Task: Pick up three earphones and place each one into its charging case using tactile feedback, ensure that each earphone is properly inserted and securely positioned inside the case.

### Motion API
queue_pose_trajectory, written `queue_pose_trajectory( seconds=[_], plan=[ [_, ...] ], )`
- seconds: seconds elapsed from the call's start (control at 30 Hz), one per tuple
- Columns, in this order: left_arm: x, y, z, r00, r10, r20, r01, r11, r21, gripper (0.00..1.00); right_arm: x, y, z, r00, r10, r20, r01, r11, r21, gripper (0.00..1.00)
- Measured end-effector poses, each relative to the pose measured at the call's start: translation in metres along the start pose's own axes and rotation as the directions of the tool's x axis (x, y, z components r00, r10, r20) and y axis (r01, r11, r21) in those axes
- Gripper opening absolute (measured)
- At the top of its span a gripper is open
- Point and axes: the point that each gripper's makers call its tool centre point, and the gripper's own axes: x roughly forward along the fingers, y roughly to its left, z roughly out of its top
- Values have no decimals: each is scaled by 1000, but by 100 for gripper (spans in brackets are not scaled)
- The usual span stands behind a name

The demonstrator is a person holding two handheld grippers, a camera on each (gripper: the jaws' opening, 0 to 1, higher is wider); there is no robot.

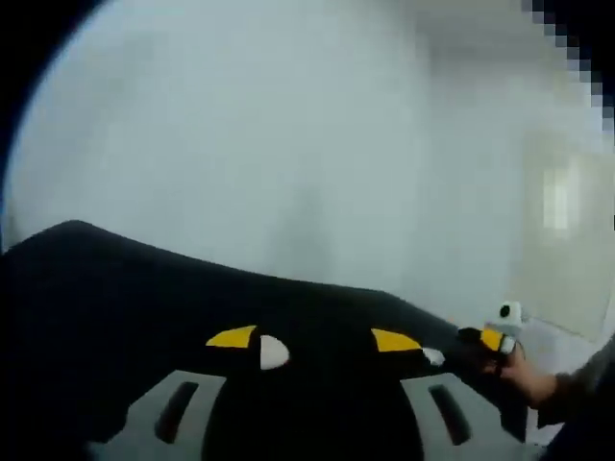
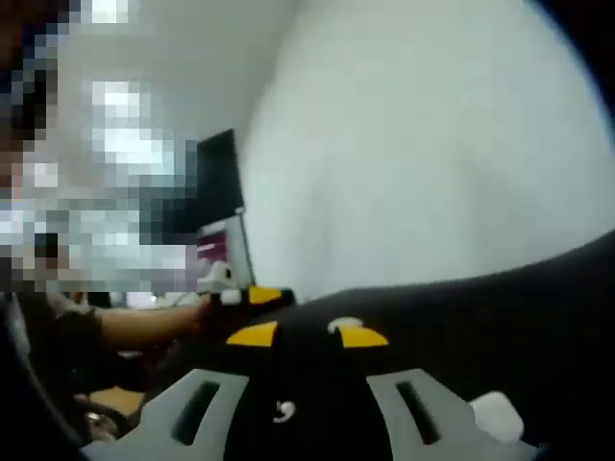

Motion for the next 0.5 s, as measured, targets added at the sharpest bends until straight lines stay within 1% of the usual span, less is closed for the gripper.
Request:
queue_pose_trajectory(
  seconds=[0.03, 0.07, 0.1, 0.13, 0.17, 0.23, 0.3, 0.33, 0.4, 0.5],
  plan=[
    [4, 6, -7, 998, 16, -56, -13, 999, 46, 40, 0, 0, 2, 1000, 1, 3, -1, 1000, -2, 24],
    [8, 4, -12, 996, 4, -90, 3, 997, 79, 40, -1, -1, 4, 1000, -1, 9, 1, 1000, -7, 24],
    [12, 5, -21, 990, -7, -140, 23, 994, 111, 40, -2, -1, 6, 1000, -5, 14, 6, 1000, -11, 24],
    [16, 8, -28, 984, 6, -178, 17, 991, 131, 40, -3, -3, 9, 1000, -12, 23, 12, 1000, -13, 24],
    [20, 11, -33, 979, 22, -202, 15, 984, 176, 41, -4, -5, 11, 999, -18, 32, 19, 1000, -13, 24],
    [28, 17, -40, 973, 50, -226, 9, 967, 256, 43, -5, -7, 15, 999, -22, 46, 22, 1000, -7, 24],
    [38, 20, -48, 968, 59, -246, 23, 948, 317, 46, -6, -7, 18, 998, -23, 60, 22, 1000, 5, 24],
    [43, 24, -51, 964, 67, -258, 22, 945, 325, 48, -6, -7, 19, 998, -20, 63, 19, 1000, 8, 24],
    [50, 29, -55, 955, 74, -286, 32, 937, 349, 49, -6, -5, 19, 998, -13, 64, 12, 1000, 10, 24],
    [62, 35, -55, 954, 78, -290, 33, 934, 357, 50, -5, -3, 16, 999, -8, 52, 8, 1000, 2, 24]
  ],
)
